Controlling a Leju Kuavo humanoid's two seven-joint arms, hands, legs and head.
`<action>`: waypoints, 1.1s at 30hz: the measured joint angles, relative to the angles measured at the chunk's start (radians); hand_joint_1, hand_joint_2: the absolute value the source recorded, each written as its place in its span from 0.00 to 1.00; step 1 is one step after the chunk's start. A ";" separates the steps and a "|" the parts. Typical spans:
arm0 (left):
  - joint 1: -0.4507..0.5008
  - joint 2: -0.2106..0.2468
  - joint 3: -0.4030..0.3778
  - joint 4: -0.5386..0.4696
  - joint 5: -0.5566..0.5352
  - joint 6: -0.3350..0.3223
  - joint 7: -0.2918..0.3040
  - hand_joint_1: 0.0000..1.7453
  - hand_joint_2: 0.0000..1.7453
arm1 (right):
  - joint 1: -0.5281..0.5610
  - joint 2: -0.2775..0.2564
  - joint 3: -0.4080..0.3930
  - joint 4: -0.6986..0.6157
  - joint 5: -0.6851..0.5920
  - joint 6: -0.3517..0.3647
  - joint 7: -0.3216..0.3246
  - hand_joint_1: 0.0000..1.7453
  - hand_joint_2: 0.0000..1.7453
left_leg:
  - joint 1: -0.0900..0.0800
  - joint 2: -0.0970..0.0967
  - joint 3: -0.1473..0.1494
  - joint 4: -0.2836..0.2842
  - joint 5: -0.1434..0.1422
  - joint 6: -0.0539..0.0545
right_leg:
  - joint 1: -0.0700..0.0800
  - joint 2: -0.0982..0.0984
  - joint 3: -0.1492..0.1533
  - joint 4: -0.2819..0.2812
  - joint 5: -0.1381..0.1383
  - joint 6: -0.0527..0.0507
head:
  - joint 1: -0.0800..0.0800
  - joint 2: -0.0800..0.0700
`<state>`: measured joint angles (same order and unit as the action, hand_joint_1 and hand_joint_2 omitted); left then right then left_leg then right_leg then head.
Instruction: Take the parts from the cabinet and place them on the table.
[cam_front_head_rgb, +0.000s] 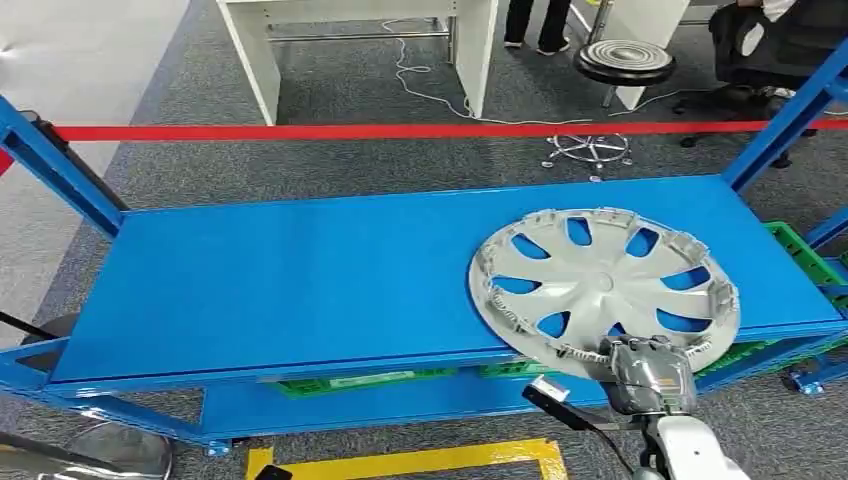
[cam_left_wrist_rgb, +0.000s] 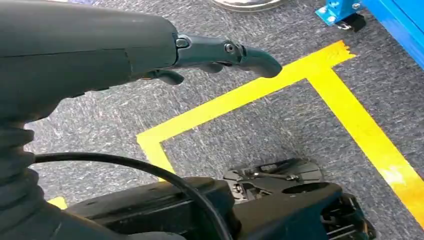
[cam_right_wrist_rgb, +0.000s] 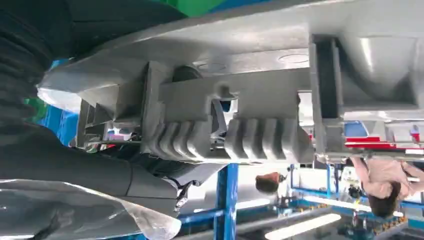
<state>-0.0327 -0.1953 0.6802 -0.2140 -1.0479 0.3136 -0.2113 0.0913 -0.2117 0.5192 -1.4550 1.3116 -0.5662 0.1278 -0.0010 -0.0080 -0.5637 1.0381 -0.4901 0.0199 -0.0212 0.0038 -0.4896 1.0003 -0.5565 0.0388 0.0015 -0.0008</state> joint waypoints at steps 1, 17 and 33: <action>-0.001 0.000 0.000 0.000 0.000 -0.001 0.000 0.00 1.00 | 0.003 0.000 -0.007 -0.008 0.018 -0.019 -0.006 1.00 1.00 | 0.000 0.000 0.000 0.000 0.000 0.000 | 0.000 0.000 0.000 0.000 0.000 0.000 | 0.000 0.000; -0.003 -0.001 0.000 0.000 -0.013 -0.008 -0.011 0.00 1.00 | 0.052 -0.004 -0.169 -0.184 0.207 -0.115 -0.076 1.00 1.00 | 0.000 0.000 -0.006 0.000 0.001 0.000 | 0.000 0.000 0.006 0.001 0.001 0.000 | 0.000 0.000; -0.004 -0.002 0.002 0.000 -0.018 -0.008 -0.011 0.00 1.00 | 0.068 -0.011 -0.282 -0.272 0.208 -0.115 -0.216 1.00 1.00 | 0.000 0.000 -0.006 0.000 0.001 0.000 | 0.000 0.000 0.005 0.001 0.001 0.000 | 0.000 0.000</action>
<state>-0.0367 -0.1968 0.6825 -0.2140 -1.0658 0.3060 -0.2228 0.1591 -0.2232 0.2372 -1.7274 1.5194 -0.6813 -0.0878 -0.0012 -0.0082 -0.5699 1.0380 -0.4890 0.0200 -0.0212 0.0039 -0.4847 1.0009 -0.5560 0.0392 0.0015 -0.0008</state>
